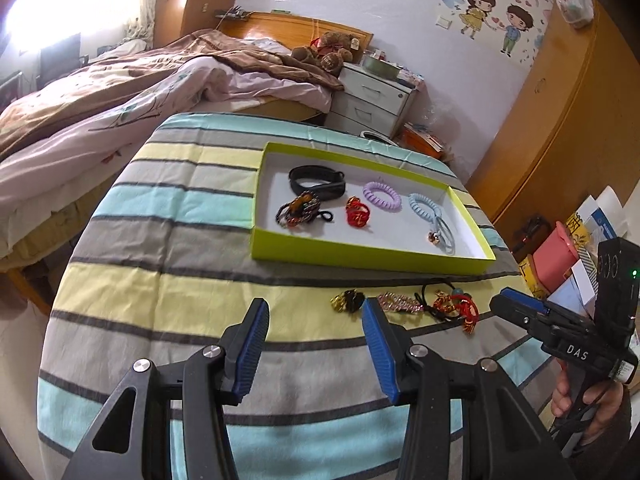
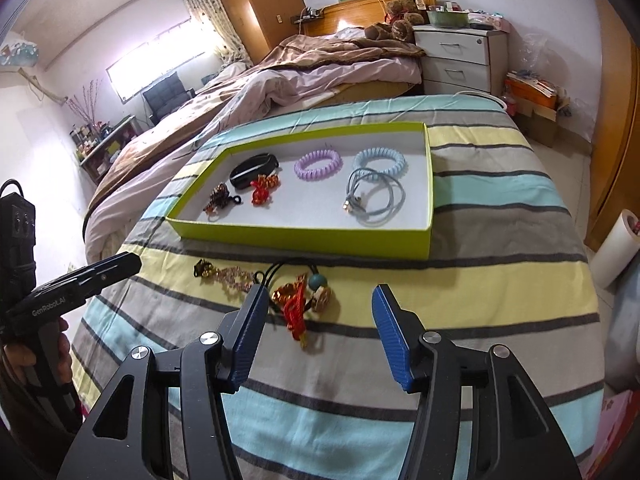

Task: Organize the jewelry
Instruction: 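Withdraw from the box and grasp the red tasseled ornament with the right tool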

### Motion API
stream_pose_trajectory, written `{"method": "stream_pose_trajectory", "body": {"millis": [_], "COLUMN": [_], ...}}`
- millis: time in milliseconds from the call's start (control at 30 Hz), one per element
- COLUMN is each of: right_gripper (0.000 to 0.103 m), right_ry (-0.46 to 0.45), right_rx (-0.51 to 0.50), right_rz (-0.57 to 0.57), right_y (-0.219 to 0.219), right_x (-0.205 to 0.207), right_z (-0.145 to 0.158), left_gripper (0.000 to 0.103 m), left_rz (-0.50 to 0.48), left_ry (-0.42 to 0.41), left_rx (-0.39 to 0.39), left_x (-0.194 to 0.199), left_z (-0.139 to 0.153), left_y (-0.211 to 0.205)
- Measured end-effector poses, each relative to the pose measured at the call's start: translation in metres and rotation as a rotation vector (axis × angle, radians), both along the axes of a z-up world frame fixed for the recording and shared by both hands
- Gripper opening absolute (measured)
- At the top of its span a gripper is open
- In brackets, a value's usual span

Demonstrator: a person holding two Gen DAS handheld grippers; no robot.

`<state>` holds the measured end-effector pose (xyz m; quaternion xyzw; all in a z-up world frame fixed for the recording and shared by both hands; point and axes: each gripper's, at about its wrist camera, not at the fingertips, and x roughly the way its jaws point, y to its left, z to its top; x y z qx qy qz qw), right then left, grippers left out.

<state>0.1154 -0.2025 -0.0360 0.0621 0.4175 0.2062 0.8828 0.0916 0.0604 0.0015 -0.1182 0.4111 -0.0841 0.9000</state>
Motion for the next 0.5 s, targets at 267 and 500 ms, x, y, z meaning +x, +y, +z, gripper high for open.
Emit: {"method": "stream_pose_trajectory", "body": {"millis": [267,500], "right_gripper": [0.055,0.042], "right_ry": [0.011,0.01], "right_rx": [-0.045,-0.089], "right_rz": [0.002,0.016], "right_y": [0.013,0.027], "right_x": [-0.001,0.002], "right_z": [-0.01,-0.015], "left_gripper": [0.048,0.048], "left_rz": [0.006,0.017], "left_ry": [0.017,0.027], "left_rx": [-0.01,-0.02], "left_x": [-0.01,-0.011], "left_z": [-0.01,-0.015], "left_y": [0.01,0.015]}}
